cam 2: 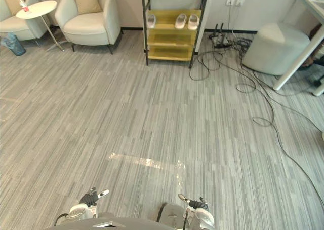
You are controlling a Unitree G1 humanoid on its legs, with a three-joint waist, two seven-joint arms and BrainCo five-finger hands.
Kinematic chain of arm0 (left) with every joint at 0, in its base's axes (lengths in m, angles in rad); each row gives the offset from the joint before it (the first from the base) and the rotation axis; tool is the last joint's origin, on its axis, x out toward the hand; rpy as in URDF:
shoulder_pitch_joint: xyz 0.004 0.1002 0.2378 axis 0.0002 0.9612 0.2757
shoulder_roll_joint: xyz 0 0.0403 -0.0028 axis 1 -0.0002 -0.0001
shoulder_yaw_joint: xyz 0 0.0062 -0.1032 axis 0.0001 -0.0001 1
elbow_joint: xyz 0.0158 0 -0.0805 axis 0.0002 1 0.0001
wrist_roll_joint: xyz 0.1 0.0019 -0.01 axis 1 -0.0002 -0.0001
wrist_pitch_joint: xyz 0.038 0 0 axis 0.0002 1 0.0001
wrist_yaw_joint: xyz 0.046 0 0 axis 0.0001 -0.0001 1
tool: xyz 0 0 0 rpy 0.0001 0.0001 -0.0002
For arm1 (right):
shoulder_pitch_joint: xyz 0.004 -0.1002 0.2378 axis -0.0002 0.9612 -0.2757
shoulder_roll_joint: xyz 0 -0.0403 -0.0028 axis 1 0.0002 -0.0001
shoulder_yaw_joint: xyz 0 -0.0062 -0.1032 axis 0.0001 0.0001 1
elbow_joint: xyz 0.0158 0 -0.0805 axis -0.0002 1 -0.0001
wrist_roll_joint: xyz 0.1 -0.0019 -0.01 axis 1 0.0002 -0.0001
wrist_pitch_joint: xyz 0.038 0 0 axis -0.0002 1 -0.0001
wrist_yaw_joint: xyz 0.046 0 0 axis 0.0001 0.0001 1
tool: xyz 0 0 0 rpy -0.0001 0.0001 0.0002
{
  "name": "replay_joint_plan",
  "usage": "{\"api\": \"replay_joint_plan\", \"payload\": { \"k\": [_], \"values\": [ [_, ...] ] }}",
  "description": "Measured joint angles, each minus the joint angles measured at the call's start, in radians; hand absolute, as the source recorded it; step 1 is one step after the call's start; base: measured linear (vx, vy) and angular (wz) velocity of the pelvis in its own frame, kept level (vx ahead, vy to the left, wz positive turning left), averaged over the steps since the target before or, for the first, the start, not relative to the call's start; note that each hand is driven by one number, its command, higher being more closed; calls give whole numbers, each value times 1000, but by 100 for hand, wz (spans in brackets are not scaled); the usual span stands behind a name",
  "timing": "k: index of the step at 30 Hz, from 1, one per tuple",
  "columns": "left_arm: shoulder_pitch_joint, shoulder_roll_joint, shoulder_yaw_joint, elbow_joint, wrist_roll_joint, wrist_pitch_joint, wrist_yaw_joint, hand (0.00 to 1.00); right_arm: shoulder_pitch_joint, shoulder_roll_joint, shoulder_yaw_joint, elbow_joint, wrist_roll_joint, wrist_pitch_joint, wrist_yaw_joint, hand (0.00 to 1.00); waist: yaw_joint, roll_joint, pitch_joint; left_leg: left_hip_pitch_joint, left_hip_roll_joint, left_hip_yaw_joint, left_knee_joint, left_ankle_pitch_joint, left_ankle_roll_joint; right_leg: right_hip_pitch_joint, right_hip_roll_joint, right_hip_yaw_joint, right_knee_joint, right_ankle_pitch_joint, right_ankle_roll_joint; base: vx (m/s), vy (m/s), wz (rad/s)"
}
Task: Pick up cushions and gather them together orderly.
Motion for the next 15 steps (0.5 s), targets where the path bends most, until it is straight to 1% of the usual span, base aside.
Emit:
{"api": "replay_joint_plan", "payload": {
  "k": [1,2,3,4,5,6,7,8,9,10,11,15],
  "values": [
    [1,5,-1,0,-10,-2,-7,0,3,-1,-12,21,1,0,-1,0,3,-1,1,-44,-4,49,-25,-55,5,61,-8,11,-54,12,12,393,98,-15],
    [1,5,-1,-1,-10,-4,-7,0,3,-1,-16,21,1,1,-1,0,7,-2,1,-56,-10,58,-49,-72,6,74,-14,16,-62,14,15,390,170,-23],
    [-1,7,-4,-2,-10,-8,-7,0,-3,-1,-17,22,1,2,-2,0,11,-5,3,-74,-24,74,-118,-99,6,92,-28,29,-69,18,23,256,170,-22],
    [-4,10,-10,-3,-10,-8,-7,0,-4,-1,-18,23,1,3,-2,0,12,-9,5,-83,-45,74,-201,-112,6,103,-45,34,-70,19,26,295,254,-25],
    [-5,14,-28,-5,-9,-8,-6,0,-3,-1,-23,24,1,3,-2,0,11,-9,6,-87,-79,71,-415,-88,12,117,-72,46,-66,19,60,259,296,-17],
    [-2,10,-42,-3,-9,-8,-5,0,4,-10,-28,18,2,4,-2,0,11,9,-2,-80,-87,63,-606,46,23,123,-67,57,-63,5,93,269,323,-13],
    [-13,25,-49,-1,-16,-10,-7,0,6,-2,-18,26,2,9,-3,0,18,-22,4,-60,-135,71,-613,59,37,129,-103,94,-73,-24,131,204,234,8],
    [-22,49,-62,0,-16,-10,-4,0,2,20,-8,24,1,7,0,0,15,-56,5,-45,-172,67,-656,68,46,130,-110,121,-108,-22,127,181,156,23],
    [-23,58,-64,4,-21,-7,-5,0,2,32,-15,25,1,6,-1,0,16,-63,10,-44,-192,65,-670,71,49,134,-109,137,-132,-18,122,139,97,32],
    [-23,60,-67,4,-20,-8,-5,0,1,32,-18,28,1,7,-2,0,17,-71,7,-43,-200,61,-671,70,50,141,-111,144,-141,-12,113,151,111,23],
    [-23,61,-71,3,-20,-8,-3,0,2,32,-18,27,1,6,-1,0,20,-76,6,-35,-208,62,-676,70,50,148,-115,145,-147,-3,102,78,63,10],
    [-22,61,-72,11,-19,-7,-5,0,3,32,-26,21,1,5,-2,0,17,-73,10,15,-216,75,-735,85,59,162,-118,166,-164,4,106,37,15,-14]
  ]
}}
